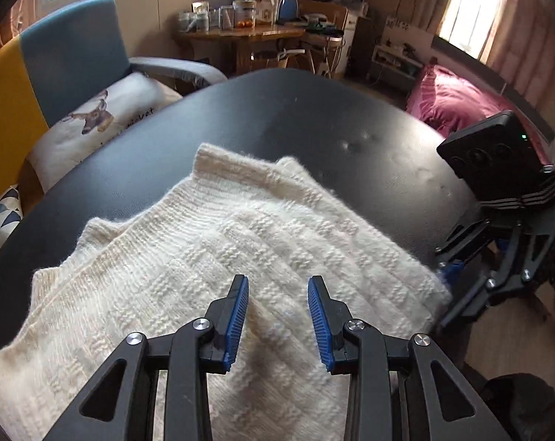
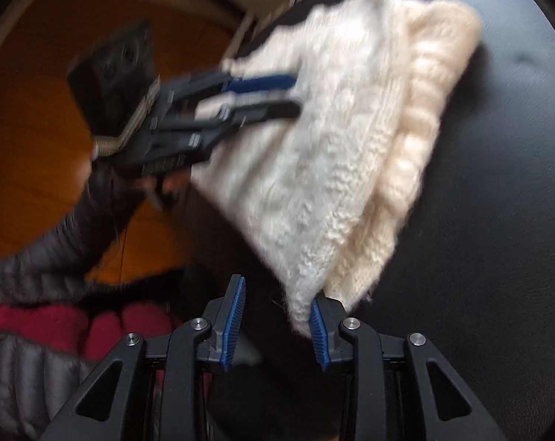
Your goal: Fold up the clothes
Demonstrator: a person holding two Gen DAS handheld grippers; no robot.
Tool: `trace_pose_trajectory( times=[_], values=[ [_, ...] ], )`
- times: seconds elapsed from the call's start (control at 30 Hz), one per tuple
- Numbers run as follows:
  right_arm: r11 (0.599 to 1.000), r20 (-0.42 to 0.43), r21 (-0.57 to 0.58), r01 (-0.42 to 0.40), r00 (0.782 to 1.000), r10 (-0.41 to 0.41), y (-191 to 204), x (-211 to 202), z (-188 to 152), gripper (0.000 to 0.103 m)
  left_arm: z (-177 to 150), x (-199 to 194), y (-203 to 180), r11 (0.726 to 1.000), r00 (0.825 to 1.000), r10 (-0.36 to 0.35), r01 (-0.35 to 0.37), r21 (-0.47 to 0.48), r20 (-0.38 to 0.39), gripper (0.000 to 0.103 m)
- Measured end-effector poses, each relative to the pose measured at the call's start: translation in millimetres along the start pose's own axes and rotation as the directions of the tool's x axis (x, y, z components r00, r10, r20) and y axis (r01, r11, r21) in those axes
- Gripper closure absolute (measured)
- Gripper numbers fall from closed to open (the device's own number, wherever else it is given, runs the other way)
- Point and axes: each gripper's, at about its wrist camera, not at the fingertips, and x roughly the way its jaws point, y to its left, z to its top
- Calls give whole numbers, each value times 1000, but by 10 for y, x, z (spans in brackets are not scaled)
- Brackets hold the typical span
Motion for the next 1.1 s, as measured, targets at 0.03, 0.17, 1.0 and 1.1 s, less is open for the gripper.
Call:
trace_pose_trajectory(
  times=[0.03, 0.17, 1.0, 1.1],
  values=[
    [1000, -45, 4, -3, 999, 3, -25, 36, -28, 78, -7, 58, 10, 1000, 1000, -4, 4, 8, -22, 69],
    [1000, -61, 28, -9, 998, 11, -99, 37, -48, 87, -44, 202, 6, 1000, 998, -23, 24, 16, -65, 67],
    [905, 325, 25, 424, 853, -409, 514, -224, 292, 69, 566, 212, 490, 993, 999, -45, 46, -108, 13, 68],
    [890, 288, 34, 455, 848, -444, 416, -157, 270, 69, 581, 389, 513, 999, 999, 10, -11, -39, -38, 68]
  ],
)
